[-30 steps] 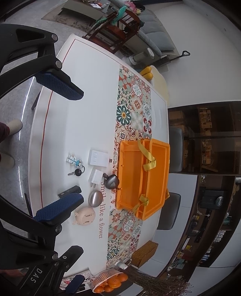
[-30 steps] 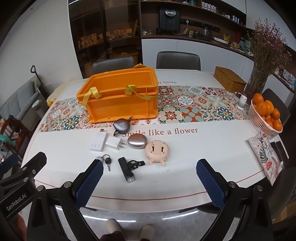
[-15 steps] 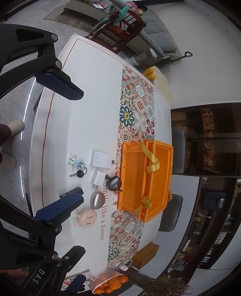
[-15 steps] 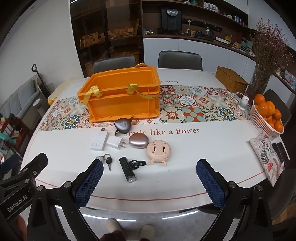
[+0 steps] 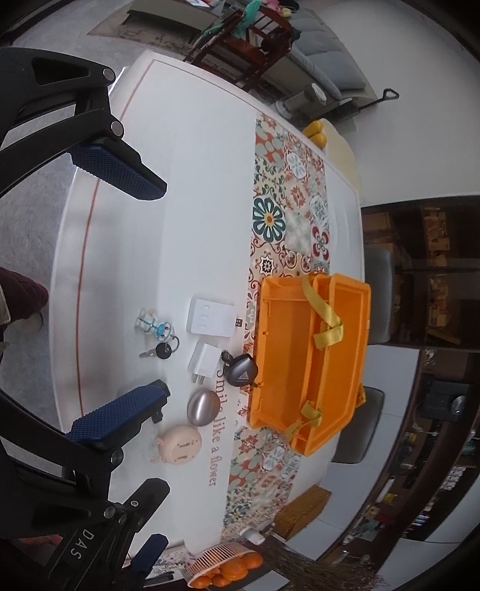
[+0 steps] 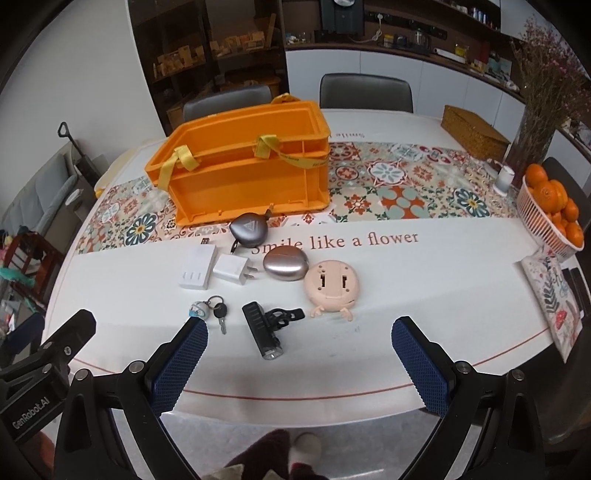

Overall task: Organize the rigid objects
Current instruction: 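Move the right tool to the beige round toy and close on it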

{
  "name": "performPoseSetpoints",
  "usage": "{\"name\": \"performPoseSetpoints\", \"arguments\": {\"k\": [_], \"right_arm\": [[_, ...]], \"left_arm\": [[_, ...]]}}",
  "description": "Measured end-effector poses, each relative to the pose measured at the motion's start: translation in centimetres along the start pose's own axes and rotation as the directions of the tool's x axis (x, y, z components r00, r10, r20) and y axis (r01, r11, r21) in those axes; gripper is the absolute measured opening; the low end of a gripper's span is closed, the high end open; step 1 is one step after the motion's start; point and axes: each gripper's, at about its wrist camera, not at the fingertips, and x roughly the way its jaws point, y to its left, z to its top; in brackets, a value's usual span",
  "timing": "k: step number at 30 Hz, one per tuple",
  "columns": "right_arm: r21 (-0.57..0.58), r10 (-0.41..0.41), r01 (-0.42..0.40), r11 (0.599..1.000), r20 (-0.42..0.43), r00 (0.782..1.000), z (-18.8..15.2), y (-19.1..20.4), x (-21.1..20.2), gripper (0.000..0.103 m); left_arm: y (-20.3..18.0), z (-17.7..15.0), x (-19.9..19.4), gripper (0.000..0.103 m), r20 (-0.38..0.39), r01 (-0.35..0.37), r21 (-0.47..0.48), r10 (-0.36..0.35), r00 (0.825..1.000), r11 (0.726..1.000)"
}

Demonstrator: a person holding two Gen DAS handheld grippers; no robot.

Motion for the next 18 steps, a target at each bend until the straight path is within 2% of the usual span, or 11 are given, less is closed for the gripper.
{"name": "performPoseSetpoints", "arguments": {"k": [7,18], "right_arm": [[0.050,-0.001,0.004,0.999,-0.058,0.998,1.5,-0.7,3.5,0.101],[0.076,-0.025,0.036,0.996,-0.139,0.990,2.7,-2.3,8.5,0.097]], "left_arm": [[-1.0,2.0,3.8,0.103,-0.045,0.020,0.028,-0.019,0.999,0.999],[-3.4,2.8,9.1,0.103,-0.129,0.050,0.061,-0.041,0.991,0.997]]}}
